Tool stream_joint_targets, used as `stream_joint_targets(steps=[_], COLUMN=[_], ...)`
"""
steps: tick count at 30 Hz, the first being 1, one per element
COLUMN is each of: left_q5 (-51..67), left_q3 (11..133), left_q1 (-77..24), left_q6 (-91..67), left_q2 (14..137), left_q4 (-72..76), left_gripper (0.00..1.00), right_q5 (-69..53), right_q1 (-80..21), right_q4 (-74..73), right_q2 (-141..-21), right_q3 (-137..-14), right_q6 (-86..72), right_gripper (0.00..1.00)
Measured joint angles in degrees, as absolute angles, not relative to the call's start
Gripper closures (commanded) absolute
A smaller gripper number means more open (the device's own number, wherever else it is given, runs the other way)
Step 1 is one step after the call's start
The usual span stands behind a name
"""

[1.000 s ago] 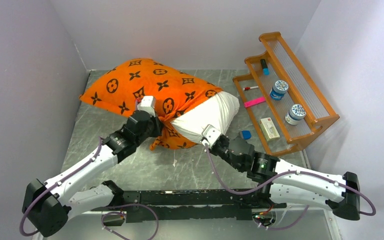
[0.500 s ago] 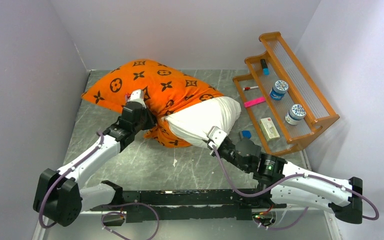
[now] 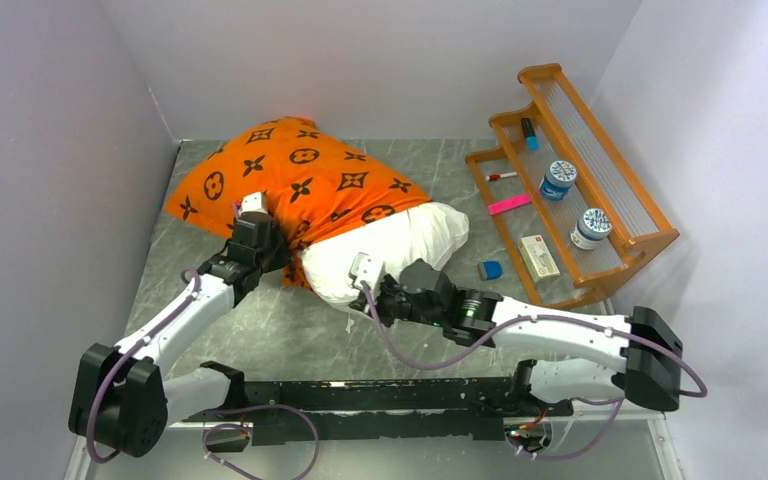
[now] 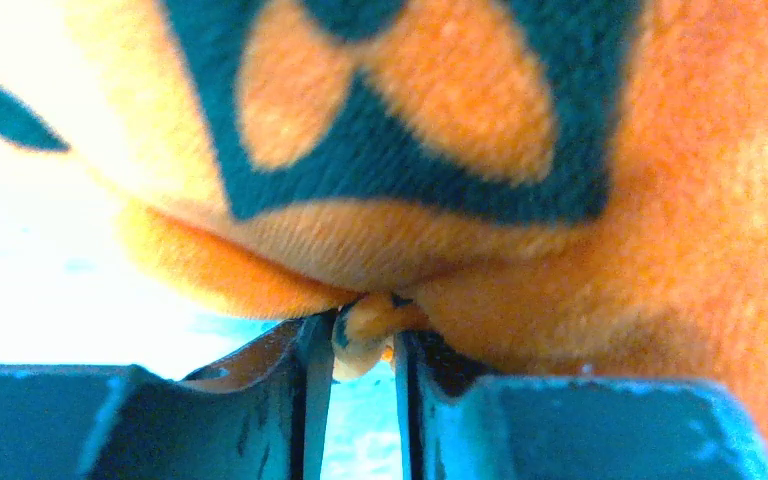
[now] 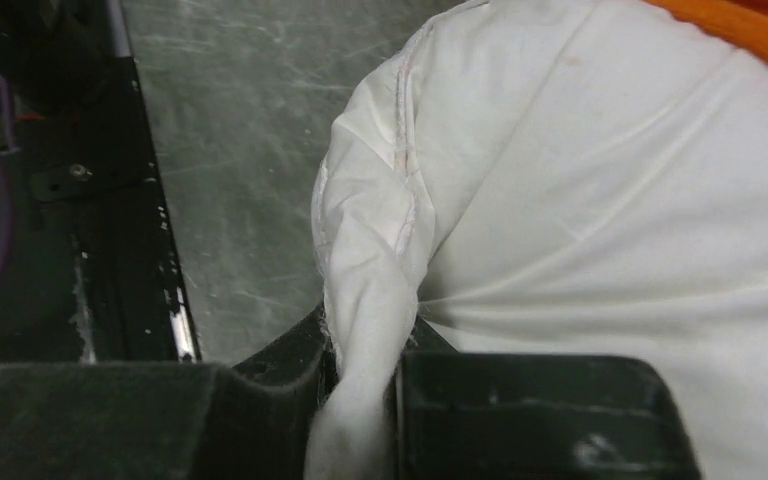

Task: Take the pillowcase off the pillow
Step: Remove the pillow from the pillowcase.

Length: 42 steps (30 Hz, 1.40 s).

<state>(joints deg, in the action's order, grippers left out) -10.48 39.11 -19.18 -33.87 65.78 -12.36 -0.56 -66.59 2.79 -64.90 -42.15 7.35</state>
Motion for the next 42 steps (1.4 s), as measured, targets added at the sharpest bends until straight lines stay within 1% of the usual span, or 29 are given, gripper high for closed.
stream_joint_targets(steps=[1, 3, 6, 10, 13, 16, 23, 25, 26, 28, 31, 35, 38, 42], left_q5=[-11.4, -13.2, -15.4, -17.0, -17.4, -17.3, -13.3, -11.0, -10.0, -7.5, -4.6, -1.5, 0.7, 3.3], left_q3=[39.1, 39.1, 39.7, 41.5, 43.9, 47.0, 47.4, 46.5, 46.1, 45.4, 44.8, 44.2, 44.1, 44.0], left_q1=[-18.9, -18.5, -17.8, -17.5, -17.4, -17.4, -17.4, -17.4, -17.4, -17.4, -17.4, -17.4, -17.4, -17.4], left_q6=[-33.6, -33.1, -31.7, -29.4, -27.4, -24.4, -17.5, -16.1, -15.5, -14.4, -12.9, -11.7, -11.2, -10.3], left_q2=[65.1, 63.6, 60.8, 56.2, 52.9, 51.3, 47.9, 46.7, 46.3, 45.6, 45.0, 44.2, 43.9, 43.9], left_q4=[-13.1, -14.9, -17.7, -20.6, -21.0, -21.1, -21.2, -21.0, -20.9, -20.9, -20.8, -20.8, -20.1, -19.4], left_gripper=[0.6, 0.51, 0.41, 0.31, 0.24, 0.2, 0.14, 0.12, 0.11, 0.09, 0.06, 0.04, 0.04, 0.04], right_q5=[-1.8, -3.6, -6.7, -9.6, -12.1, -15.2, -19.6, -19.8, -19.9, -19.6, -18.9, -18.7, -18.6, -19.4], right_q1=[-66.6, -66.6, -66.5, -66.1, -65.1, -63.1, -55.5, -52.1, -49.8, -44.0, -36.6, -26.7, -21.9, -19.5], right_q4=[2.9, 2.9, 2.1, -0.1, -2.0, -4.1, -7.4, -7.9, -8.2, -8.7, -8.5, -6.9, -5.8, -4.6], right_q2=[-66.9, -69.8, -74.0, -75.3, -75.1, -73.6, -68.1, -66.8, -66.1, -64.8, -63.3, -61.9, -62.7, -65.6], right_q3=[-43.5, -45.7, -50.0, -53.6, -55.3, -55.7, -56.3, -56.3, -56.3, -56.3, -55.4, -51.4, -48.8, -47.3], right_q6=[6.7, 5.8, 4.5, 3.8, 3.3, 2.7, 1.0, 0.1, -0.6, -2.3, -5.0, -10.6, -14.2, -17.0], right_gripper=[0.83, 0.7, 0.54, 0.4, 0.32, 0.26, 0.17, 0.13, 0.1, 0.06, 0.04, 0.04, 0.04, 0.04])
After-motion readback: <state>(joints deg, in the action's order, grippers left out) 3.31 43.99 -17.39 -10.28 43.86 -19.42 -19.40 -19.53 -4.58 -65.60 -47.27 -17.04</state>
